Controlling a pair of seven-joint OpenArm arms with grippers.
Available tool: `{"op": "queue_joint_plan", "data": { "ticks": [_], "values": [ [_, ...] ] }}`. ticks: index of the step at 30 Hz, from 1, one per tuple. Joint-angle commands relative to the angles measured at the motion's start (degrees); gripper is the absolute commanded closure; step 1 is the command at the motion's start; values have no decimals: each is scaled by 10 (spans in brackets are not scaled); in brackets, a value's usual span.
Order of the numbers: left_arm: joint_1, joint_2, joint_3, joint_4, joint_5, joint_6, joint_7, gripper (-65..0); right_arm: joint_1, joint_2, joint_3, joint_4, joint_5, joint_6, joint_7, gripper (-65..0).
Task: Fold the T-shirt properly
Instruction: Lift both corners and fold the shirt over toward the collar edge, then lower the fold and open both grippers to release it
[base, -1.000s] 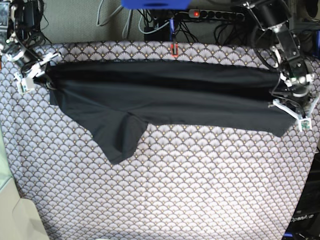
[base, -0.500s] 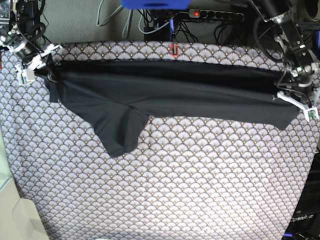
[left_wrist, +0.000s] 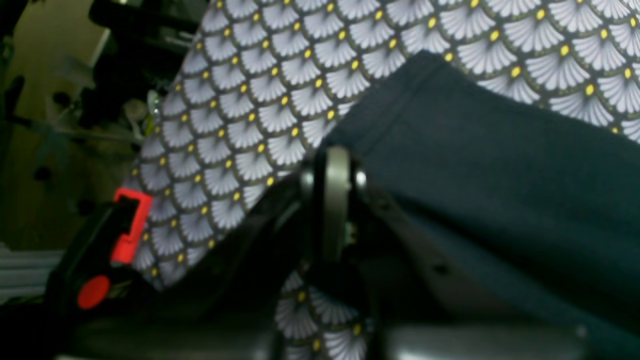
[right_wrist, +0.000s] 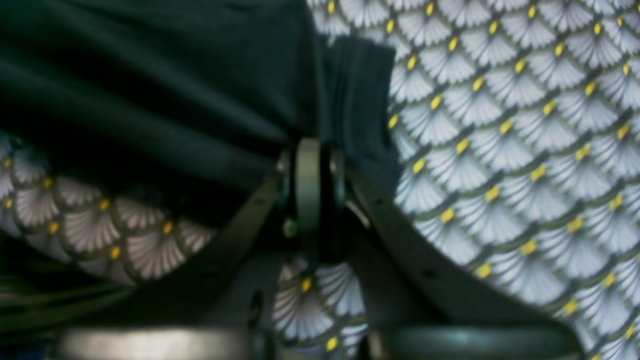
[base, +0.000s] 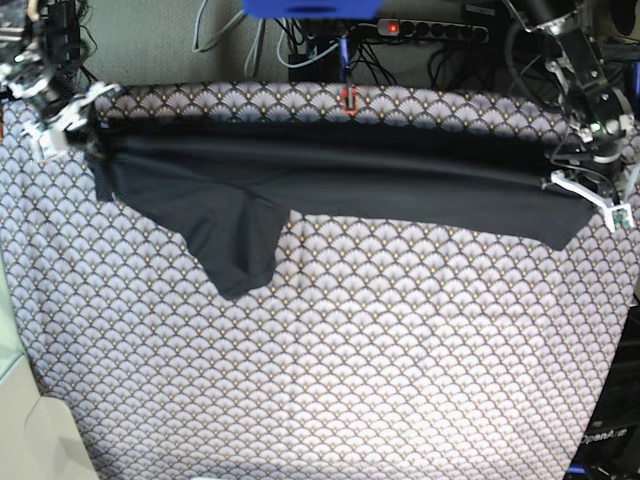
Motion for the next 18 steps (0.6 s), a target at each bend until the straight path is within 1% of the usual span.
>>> {"op": "queue_joint_plan", "data": {
  "ticks": [1, 3, 7, 9, 13, 14, 16, 17, 18],
  "values": [
    [4, -10, -2, 10, 6, 9, -15, 0, 0, 6, 9, 9, -7, -5, 10, 0],
    [8, -10, -2, 9, 6, 9, -15, 0, 0, -12, 9, 11, -33, -5, 15, 0],
    [9, -10, -3, 7, 6, 9, -15, 0, -1, -34, 9, 11, -66, -5, 57, 0],
    [13, -10, -4, 7, 6, 9, -14, 0, -2, -42, 9, 11, -85, -5, 63, 0],
    [23, -10, -1, 12, 6, 7, -15, 0, 0, -45, 9, 11, -106, -5, 61, 0],
    [23, -9, -1, 12, 6, -6, -15, 0, 0, -45, 9, 11, -106, -5, 61, 0],
    [23, -9, -5, 7, 6, -43, -15, 0, 0, -45, 9, 11, -106, -5, 61, 0],
    [23, -9, -5, 7, 6, -60, -15, -9, 1, -45, 10, 11, -106, -5, 61, 0],
    [23, -7, -6, 7, 6, -68, -16, -35, 1, -45, 10, 11, -106, -5, 61, 0]
  ]
}}
